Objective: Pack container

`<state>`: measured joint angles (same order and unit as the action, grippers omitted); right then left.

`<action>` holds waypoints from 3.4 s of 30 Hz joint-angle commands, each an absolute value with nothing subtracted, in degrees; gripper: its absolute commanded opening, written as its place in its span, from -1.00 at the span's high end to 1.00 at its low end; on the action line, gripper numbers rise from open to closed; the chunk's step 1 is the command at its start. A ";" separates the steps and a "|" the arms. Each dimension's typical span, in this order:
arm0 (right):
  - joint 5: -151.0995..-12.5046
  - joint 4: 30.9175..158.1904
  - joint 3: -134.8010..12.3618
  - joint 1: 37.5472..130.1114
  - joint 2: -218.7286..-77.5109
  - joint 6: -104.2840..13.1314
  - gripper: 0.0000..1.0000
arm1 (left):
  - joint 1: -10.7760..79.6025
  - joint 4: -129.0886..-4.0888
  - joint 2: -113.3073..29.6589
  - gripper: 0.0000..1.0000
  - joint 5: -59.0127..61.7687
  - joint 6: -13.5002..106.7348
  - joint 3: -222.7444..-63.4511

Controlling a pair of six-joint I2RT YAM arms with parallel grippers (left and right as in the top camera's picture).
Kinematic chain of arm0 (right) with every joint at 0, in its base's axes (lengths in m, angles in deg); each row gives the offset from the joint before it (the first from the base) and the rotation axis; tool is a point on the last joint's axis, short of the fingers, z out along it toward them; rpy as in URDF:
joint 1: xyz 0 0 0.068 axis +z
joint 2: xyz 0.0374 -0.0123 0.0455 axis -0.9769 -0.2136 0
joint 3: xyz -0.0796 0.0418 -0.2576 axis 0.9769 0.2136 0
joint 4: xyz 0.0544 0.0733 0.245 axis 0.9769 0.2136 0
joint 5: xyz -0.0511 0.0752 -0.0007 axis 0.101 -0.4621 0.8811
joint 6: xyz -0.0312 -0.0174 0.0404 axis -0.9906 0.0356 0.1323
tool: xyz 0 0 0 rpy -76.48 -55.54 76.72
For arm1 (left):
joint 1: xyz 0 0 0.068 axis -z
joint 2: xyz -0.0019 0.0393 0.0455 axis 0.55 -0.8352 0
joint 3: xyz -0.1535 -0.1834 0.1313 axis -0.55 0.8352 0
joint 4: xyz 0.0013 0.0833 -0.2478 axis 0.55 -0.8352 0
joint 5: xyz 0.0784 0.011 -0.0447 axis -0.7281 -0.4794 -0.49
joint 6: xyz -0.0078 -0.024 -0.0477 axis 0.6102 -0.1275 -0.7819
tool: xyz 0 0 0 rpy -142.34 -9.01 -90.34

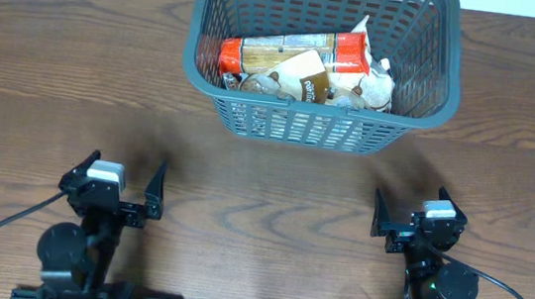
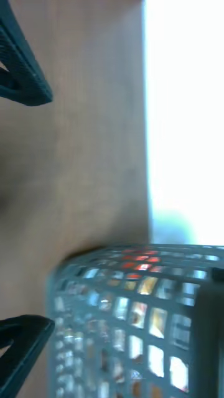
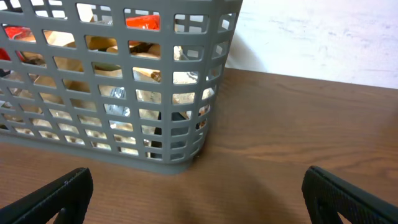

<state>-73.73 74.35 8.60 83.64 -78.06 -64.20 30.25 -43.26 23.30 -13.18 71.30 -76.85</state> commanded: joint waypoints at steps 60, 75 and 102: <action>-73.14 74.30 8.89 84.08 -77.64 -64.90 -0.99 | 34.80 -36.24 29.59 -0.97 -23.95 74.21 -63.45; -73.14 74.30 8.89 84.08 -77.64 -64.90 -0.98 | 34.80 -36.24 29.59 -0.97 -23.95 74.21 -63.45; -73.14 74.30 8.89 84.08 -77.64 -64.90 -0.99 | 34.80 -36.24 29.59 -0.97 -23.95 74.21 -63.45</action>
